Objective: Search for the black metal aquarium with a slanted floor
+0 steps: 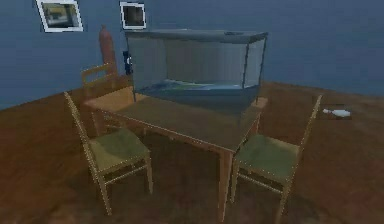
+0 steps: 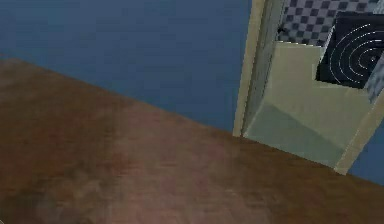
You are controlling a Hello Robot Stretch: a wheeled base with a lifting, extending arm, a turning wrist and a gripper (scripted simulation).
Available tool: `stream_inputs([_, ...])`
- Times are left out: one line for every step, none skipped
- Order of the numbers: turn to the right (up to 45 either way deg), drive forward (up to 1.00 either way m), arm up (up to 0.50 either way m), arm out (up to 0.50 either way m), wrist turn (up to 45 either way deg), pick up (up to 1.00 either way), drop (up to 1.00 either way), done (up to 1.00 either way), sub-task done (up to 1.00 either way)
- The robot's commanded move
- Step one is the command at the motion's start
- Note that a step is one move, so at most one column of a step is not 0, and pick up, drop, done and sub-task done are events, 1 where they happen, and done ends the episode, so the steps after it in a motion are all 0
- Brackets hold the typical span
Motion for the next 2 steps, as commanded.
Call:
stream_inputs([36.0,0.0,0.0,0.0,0.0,0.0,0.0,0.0,0.0])
stream_inputs([0.0,0.6,0.0,0.0,0.0,0.0,0.0,0.0,0.0])
